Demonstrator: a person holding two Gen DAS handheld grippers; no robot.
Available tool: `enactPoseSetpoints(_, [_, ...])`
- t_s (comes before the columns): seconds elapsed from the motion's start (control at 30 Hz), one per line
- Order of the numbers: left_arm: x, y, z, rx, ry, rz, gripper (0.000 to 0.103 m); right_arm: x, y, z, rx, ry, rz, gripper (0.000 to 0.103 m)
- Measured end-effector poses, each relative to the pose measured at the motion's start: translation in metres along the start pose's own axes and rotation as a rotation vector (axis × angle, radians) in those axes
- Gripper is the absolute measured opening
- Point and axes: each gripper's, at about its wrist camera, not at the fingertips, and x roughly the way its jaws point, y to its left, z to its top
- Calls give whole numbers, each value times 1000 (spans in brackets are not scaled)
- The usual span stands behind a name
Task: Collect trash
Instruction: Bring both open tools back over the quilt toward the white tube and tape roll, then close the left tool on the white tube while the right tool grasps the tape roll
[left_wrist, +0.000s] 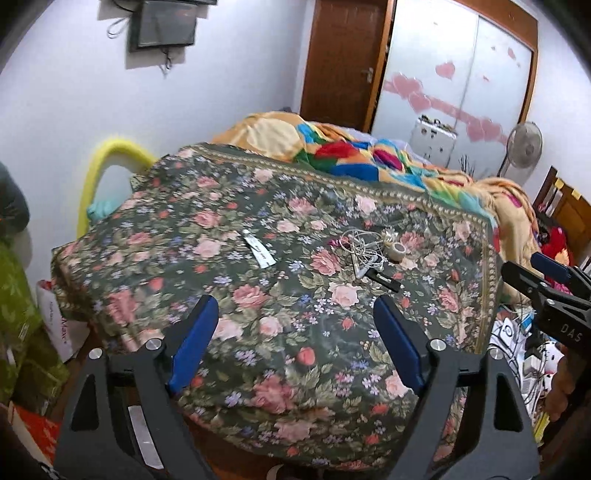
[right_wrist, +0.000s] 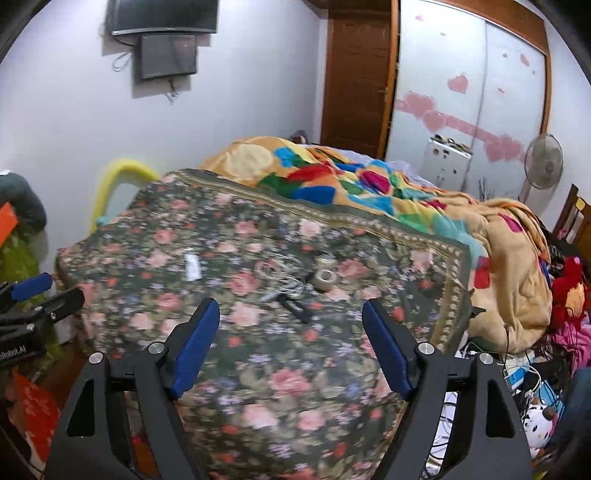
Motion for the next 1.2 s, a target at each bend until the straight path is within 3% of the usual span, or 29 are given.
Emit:
enactPoseSetpoints(0.2, [71, 4, 11, -29, 49, -21, 85, 59, -40, -5, 77, 94, -11, 77])
enactPoseSetpoints(0.4, [151, 29, 21, -72, 88, 7, 85, 129, -74, -5, 204, 163, -6, 77])
enactPoseSetpoints(0.57, [218, 57, 30, -104, 116, 37, 85, 186, -89, -5, 292, 212, 6, 77])
enactPoseSetpoints(0.73, [279, 79, 39, -147, 151, 63, 83, 231, -90, -7, 296, 235, -2, 77])
enactPoseSetpoints(0.8, [295, 83, 41, -155, 164, 71, 73, 248, -90, -9, 295, 250, 3, 77])
enactPoseSetpoints(0.93, [315, 87, 45, -180, 157, 68, 71, 274, -89, -11, 296, 271, 26, 77])
enactPoseSetpoints(1.03, [325, 89, 47, -188, 143, 71, 62, 287, -91, -11, 294, 280, 31, 75])
enactPoseSetpoints(1.1, [327, 88, 50, -179, 136, 58, 40, 289, -92, -11, 292, 269, 17, 70])
enactPoseSetpoints(1.2, [331, 83, 51, -151, 147, 65, 19, 289, -94, -10, 292, 252, 18, 51])
